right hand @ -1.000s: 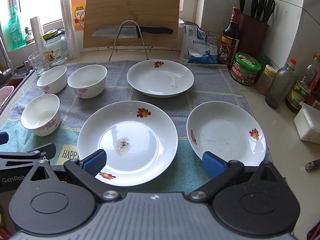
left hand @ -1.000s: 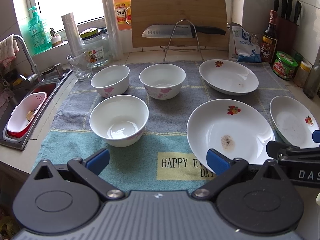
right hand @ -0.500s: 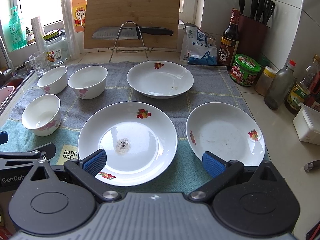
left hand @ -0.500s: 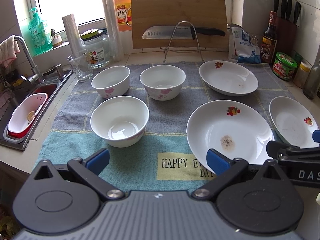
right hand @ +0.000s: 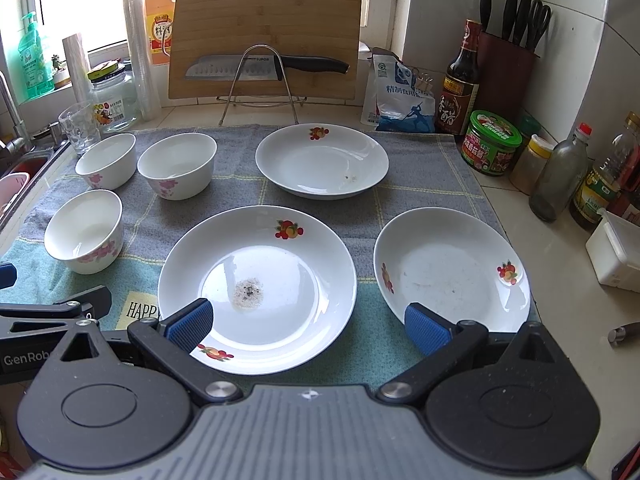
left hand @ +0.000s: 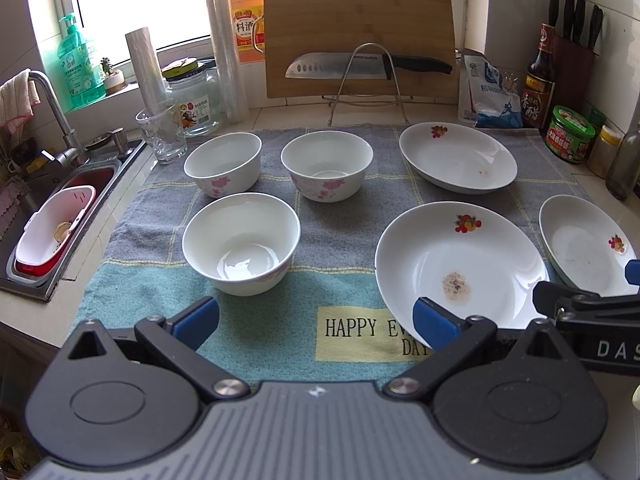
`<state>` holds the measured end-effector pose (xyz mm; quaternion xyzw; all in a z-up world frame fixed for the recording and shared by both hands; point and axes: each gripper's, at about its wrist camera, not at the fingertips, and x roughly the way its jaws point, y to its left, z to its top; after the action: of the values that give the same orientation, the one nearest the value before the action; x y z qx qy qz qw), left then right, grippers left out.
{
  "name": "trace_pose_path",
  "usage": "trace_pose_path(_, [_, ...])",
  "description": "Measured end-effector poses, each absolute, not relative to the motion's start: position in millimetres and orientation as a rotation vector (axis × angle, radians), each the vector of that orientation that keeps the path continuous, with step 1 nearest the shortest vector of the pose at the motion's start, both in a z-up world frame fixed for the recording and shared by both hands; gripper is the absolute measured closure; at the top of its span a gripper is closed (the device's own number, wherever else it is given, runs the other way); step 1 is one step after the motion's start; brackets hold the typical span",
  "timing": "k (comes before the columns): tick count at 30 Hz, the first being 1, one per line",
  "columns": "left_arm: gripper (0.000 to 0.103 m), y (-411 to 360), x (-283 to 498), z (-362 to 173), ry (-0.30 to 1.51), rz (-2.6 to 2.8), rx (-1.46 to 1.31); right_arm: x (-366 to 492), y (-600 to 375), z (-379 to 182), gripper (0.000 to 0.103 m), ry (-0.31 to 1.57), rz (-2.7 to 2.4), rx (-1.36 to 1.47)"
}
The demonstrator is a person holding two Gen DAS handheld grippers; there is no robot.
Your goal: Organize plates and bowls
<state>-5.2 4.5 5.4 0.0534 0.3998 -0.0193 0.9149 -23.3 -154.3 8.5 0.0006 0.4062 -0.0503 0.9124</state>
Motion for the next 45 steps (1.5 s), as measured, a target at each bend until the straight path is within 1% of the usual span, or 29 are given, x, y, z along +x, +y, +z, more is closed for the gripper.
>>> trace_pose_path(34, [0.001, 13, -1, 4, 0.829, -0.073, 0.102, -25, -144, 9, 0.000, 0.826, -0.126, -0.009])
trace_pose_path(41, [0.001, 18, 4, 8, 0.789, -0.142, 0.115, -28, -141, 14, 0.000, 0.784, -0.133, -0.004])
trace_pose_path(45, [0.001, 21, 8, 11, 0.737, -0.207, 0.124, -34, -140, 21, 0.000, 0.728, -0.142, -0.022])
